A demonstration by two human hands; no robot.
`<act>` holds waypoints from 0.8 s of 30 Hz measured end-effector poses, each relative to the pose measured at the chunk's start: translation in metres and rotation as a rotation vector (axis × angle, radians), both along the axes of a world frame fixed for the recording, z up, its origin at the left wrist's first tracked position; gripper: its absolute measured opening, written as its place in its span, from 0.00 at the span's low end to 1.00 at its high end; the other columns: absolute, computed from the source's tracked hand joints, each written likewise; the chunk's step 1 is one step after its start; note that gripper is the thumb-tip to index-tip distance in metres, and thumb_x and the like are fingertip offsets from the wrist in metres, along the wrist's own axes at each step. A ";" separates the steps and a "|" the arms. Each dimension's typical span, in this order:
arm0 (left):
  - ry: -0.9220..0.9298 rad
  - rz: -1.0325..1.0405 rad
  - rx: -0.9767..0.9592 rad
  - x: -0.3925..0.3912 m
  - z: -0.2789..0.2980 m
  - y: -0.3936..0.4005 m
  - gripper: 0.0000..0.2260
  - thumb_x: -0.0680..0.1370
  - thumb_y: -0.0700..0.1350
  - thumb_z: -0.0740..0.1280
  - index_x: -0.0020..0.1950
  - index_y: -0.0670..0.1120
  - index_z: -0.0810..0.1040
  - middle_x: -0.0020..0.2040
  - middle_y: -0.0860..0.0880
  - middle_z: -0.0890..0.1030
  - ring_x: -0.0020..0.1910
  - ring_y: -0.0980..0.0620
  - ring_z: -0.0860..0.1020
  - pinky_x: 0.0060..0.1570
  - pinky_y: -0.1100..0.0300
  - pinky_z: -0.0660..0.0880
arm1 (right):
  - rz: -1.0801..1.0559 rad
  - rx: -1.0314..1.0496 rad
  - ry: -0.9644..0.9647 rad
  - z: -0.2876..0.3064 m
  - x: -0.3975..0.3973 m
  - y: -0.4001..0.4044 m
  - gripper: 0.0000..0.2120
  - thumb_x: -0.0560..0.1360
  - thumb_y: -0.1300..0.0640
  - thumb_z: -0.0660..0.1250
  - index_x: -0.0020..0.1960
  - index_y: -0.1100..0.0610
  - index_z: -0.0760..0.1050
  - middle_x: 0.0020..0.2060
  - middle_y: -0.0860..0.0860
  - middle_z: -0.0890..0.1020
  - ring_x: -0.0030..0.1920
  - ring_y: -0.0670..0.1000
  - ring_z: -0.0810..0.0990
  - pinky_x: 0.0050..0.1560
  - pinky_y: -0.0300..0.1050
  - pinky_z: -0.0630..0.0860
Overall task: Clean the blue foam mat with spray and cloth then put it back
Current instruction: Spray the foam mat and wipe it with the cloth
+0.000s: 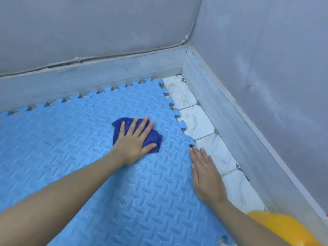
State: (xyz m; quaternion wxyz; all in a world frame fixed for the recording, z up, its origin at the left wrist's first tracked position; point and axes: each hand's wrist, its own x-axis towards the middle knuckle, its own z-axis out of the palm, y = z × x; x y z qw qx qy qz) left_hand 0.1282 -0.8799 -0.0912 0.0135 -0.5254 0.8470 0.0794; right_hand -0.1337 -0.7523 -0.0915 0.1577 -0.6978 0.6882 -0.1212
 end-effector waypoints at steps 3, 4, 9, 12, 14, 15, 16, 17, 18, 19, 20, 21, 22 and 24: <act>0.003 0.135 0.041 -0.026 -0.002 -0.069 0.35 0.76 0.68 0.41 0.78 0.52 0.40 0.79 0.52 0.41 0.78 0.46 0.41 0.72 0.38 0.39 | 0.025 -0.037 -0.003 -0.007 -0.001 0.000 0.24 0.82 0.52 0.47 0.78 0.51 0.58 0.76 0.42 0.58 0.78 0.46 0.51 0.77 0.45 0.49; 0.006 0.157 0.028 -0.032 -0.003 -0.075 0.35 0.76 0.67 0.41 0.79 0.52 0.42 0.79 0.52 0.43 0.78 0.46 0.42 0.72 0.39 0.39 | 0.025 -0.043 -0.011 -0.008 -0.003 0.000 0.24 0.82 0.52 0.47 0.78 0.52 0.58 0.77 0.43 0.59 0.78 0.47 0.52 0.77 0.46 0.50; 0.112 0.156 0.008 -0.051 -0.003 -0.020 0.31 0.79 0.60 0.42 0.79 0.46 0.49 0.79 0.51 0.49 0.78 0.47 0.45 0.75 0.46 0.42 | 0.016 -0.008 0.003 -0.007 0.000 -0.002 0.24 0.82 0.54 0.48 0.77 0.53 0.60 0.76 0.46 0.62 0.77 0.50 0.57 0.76 0.49 0.54; 0.112 -0.073 0.005 -0.044 0.005 0.067 0.29 0.80 0.56 0.49 0.78 0.44 0.55 0.79 0.48 0.53 0.77 0.44 0.52 0.72 0.41 0.54 | -0.001 0.009 0.017 -0.004 0.000 -0.002 0.24 0.81 0.54 0.48 0.77 0.54 0.61 0.76 0.47 0.63 0.77 0.52 0.59 0.75 0.50 0.56; 0.074 -0.207 0.034 -0.036 0.009 0.116 0.29 0.79 0.56 0.53 0.77 0.44 0.58 0.78 0.47 0.55 0.77 0.43 0.54 0.69 0.41 0.57 | 0.001 0.017 0.033 -0.002 0.000 0.001 0.24 0.81 0.54 0.48 0.77 0.54 0.61 0.76 0.46 0.63 0.76 0.52 0.60 0.75 0.50 0.56; 0.064 -0.243 0.051 -0.033 0.009 0.119 0.29 0.79 0.57 0.54 0.77 0.46 0.58 0.78 0.48 0.56 0.77 0.44 0.55 0.69 0.42 0.56 | 0.000 0.020 0.033 -0.002 0.001 0.001 0.24 0.81 0.54 0.48 0.77 0.54 0.61 0.76 0.46 0.63 0.76 0.51 0.61 0.75 0.50 0.56; 0.067 -0.263 0.040 -0.034 0.008 0.106 0.29 0.79 0.59 0.54 0.78 0.47 0.58 0.78 0.48 0.56 0.77 0.44 0.55 0.70 0.42 0.55 | -0.002 0.017 0.031 -0.002 0.001 0.000 0.24 0.81 0.54 0.48 0.77 0.53 0.62 0.76 0.46 0.63 0.76 0.51 0.61 0.74 0.50 0.56; 0.059 -0.257 0.001 -0.039 0.006 0.085 0.29 0.79 0.60 0.54 0.78 0.49 0.58 0.78 0.49 0.56 0.77 0.45 0.55 0.70 0.42 0.54 | -0.002 0.005 0.030 -0.003 0.000 -0.001 0.24 0.81 0.54 0.48 0.76 0.53 0.62 0.75 0.46 0.64 0.76 0.51 0.61 0.74 0.50 0.57; 0.047 -0.223 -0.029 -0.049 0.003 0.057 0.30 0.78 0.61 0.53 0.78 0.50 0.58 0.78 0.50 0.56 0.77 0.45 0.55 0.71 0.42 0.53 | -0.001 -0.011 0.033 -0.004 -0.001 -0.002 0.24 0.81 0.54 0.49 0.76 0.54 0.63 0.75 0.46 0.65 0.76 0.50 0.62 0.74 0.50 0.57; 0.045 -0.156 -0.044 -0.060 0.002 0.024 0.30 0.78 0.62 0.51 0.78 0.51 0.57 0.79 0.50 0.56 0.77 0.45 0.54 0.72 0.41 0.52 | 0.002 -0.027 0.033 -0.005 -0.001 -0.003 0.24 0.81 0.54 0.49 0.76 0.54 0.63 0.75 0.46 0.65 0.75 0.50 0.62 0.74 0.50 0.58; 0.045 -0.072 -0.027 -0.073 0.001 -0.009 0.31 0.78 0.63 0.49 0.78 0.52 0.56 0.79 0.51 0.54 0.77 0.45 0.52 0.73 0.40 0.50 | 0.004 -0.042 0.029 -0.007 -0.002 -0.002 0.24 0.80 0.54 0.49 0.76 0.54 0.64 0.75 0.46 0.66 0.75 0.49 0.63 0.73 0.50 0.58; 0.034 0.011 0.000 -0.087 0.000 -0.041 0.32 0.77 0.65 0.47 0.78 0.52 0.53 0.79 0.52 0.52 0.78 0.45 0.50 0.73 0.40 0.47 | 0.002 -0.054 0.023 -0.008 -0.003 -0.001 0.24 0.80 0.54 0.49 0.76 0.53 0.64 0.75 0.45 0.66 0.75 0.48 0.62 0.73 0.49 0.58; 0.026 0.084 0.028 -0.098 0.000 -0.069 0.32 0.77 0.66 0.46 0.79 0.53 0.51 0.79 0.52 0.49 0.78 0.45 0.47 0.73 0.39 0.43 | -0.005 -0.064 0.009 -0.010 -0.003 0.001 0.24 0.81 0.54 0.49 0.76 0.53 0.64 0.75 0.44 0.65 0.76 0.47 0.62 0.73 0.49 0.58; 0.033 0.192 0.069 -0.108 0.003 -0.111 0.32 0.78 0.66 0.47 0.79 0.54 0.47 0.79 0.54 0.45 0.78 0.46 0.42 0.72 0.37 0.38 | -0.024 -0.081 -0.024 -0.011 -0.001 0.001 0.24 0.81 0.53 0.49 0.75 0.52 0.65 0.74 0.42 0.65 0.75 0.46 0.62 0.73 0.47 0.58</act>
